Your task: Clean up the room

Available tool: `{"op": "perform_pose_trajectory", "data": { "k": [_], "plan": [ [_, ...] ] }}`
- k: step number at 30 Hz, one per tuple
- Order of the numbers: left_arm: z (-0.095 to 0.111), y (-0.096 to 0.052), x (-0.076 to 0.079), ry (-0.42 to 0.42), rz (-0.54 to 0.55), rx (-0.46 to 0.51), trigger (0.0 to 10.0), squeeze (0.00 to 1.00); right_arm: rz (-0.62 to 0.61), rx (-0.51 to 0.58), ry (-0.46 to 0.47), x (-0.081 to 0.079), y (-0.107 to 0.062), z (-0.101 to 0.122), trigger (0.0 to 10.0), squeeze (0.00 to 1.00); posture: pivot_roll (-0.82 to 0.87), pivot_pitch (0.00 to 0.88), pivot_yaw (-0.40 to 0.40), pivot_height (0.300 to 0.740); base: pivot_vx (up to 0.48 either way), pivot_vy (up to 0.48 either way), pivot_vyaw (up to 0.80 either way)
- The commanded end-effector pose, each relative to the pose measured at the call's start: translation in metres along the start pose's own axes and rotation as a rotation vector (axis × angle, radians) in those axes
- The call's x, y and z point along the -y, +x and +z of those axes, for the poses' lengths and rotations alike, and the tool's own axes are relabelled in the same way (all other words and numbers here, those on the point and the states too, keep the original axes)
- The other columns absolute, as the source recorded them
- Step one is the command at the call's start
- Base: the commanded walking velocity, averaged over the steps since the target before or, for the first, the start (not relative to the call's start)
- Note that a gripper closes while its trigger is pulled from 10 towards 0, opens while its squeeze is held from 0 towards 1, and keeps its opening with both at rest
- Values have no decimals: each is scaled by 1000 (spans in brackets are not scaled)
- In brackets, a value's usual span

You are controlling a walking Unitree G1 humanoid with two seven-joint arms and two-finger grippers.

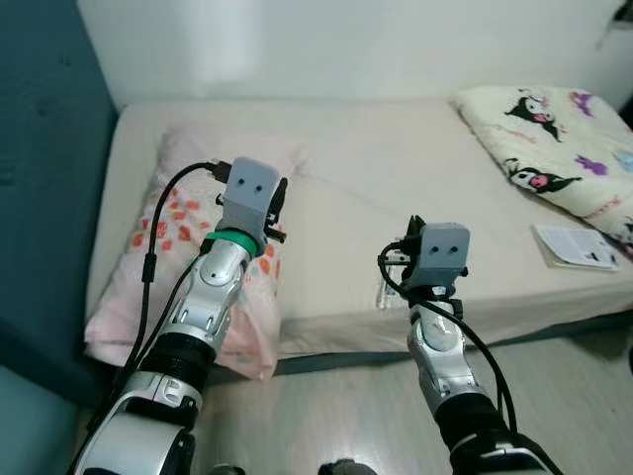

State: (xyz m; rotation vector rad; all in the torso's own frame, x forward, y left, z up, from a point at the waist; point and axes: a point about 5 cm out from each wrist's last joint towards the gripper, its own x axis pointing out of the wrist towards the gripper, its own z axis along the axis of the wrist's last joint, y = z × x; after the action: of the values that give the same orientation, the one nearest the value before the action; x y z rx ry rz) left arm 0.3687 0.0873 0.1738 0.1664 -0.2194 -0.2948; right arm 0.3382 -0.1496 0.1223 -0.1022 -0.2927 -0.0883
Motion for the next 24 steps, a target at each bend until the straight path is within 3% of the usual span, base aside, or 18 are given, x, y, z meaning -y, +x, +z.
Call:
{"op": "perform_pose_trajectory", "data": {
  "k": [1,24],
  "plan": [
    [-2,-1,8,7,-30,0,10000,0,-10,-20,-19,5,-2,-5,10000,0,-135,22,31,736,0,-480,0],
    [-4,0,8,4,-23,-18,10000,0,11,-16,-10,1,-4,-5,10000,0,-139,30,36,736,0,0,0]
  ]
}}
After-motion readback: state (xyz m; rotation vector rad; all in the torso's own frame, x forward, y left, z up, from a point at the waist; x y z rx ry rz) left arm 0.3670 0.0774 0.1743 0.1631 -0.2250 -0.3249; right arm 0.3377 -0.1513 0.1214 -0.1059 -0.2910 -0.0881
